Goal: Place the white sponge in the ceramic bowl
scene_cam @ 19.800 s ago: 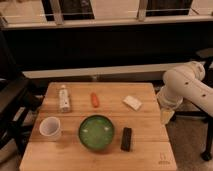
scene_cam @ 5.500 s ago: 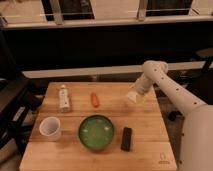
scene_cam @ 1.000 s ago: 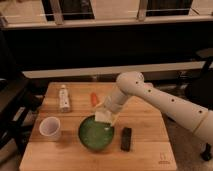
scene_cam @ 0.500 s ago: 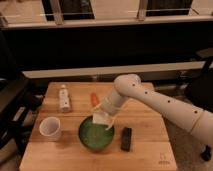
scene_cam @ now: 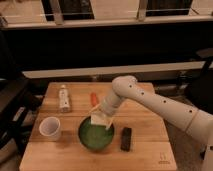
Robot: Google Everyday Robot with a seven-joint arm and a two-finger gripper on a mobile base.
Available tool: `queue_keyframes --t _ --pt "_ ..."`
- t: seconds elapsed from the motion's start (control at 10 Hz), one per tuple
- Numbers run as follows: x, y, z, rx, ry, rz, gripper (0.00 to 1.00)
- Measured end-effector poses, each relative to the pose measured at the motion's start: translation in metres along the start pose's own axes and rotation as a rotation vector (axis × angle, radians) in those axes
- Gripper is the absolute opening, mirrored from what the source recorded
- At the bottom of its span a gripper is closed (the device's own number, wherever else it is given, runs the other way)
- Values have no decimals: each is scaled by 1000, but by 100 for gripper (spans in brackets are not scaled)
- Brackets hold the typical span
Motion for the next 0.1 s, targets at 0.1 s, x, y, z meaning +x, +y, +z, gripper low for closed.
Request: queue_keyframes --t 0.1 --pt "-1 -2 2 -3 -2 -6 42"
